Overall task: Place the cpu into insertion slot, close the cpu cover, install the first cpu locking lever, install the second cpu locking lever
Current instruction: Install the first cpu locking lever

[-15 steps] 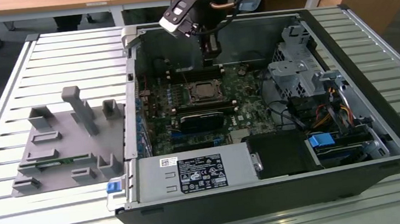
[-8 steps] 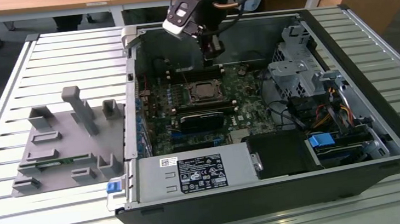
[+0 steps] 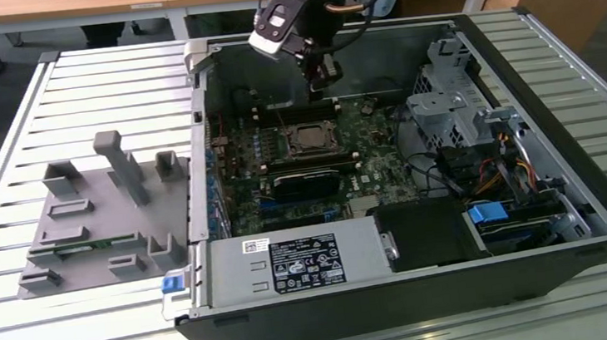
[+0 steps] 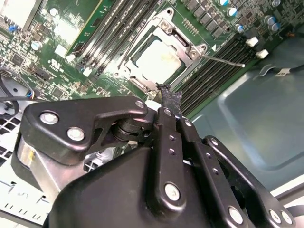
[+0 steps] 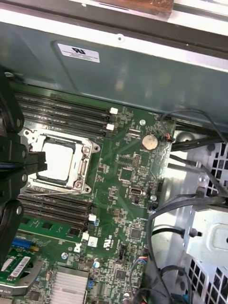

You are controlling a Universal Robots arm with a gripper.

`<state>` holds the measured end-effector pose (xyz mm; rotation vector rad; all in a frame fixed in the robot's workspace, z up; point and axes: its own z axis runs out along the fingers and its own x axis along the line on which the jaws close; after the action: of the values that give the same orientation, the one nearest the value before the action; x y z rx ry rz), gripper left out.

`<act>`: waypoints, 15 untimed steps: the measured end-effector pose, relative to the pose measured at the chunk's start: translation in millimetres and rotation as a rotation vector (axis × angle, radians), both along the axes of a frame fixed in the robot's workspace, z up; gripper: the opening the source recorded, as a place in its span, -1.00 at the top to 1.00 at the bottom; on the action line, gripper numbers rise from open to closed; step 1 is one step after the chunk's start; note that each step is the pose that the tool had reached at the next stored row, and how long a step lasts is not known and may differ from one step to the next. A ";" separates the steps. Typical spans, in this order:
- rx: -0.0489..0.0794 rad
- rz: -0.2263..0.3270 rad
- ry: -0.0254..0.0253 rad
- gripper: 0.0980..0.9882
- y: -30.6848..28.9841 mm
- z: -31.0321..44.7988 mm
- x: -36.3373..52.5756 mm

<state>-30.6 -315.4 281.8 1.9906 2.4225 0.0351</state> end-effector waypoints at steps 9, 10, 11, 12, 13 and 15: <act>0.000 0.093 0.0011 0.98 0.4 -0.2 0.0; 0.000 0.104 0.0011 0.98 0.3 -0.2 -0.1; 0.000 0.116 0.0012 0.98 0.3 -0.2 -0.1; 0.000 0.128 0.0012 0.98 0.3 -0.2 -0.1; 0.000 0.140 0.0011 0.98 0.4 -0.2 0.0; 0.000 0.164 0.0011 0.98 0.3 -0.2 -0.1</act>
<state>-30.7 -315.1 281.6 1.7872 2.5795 0.0346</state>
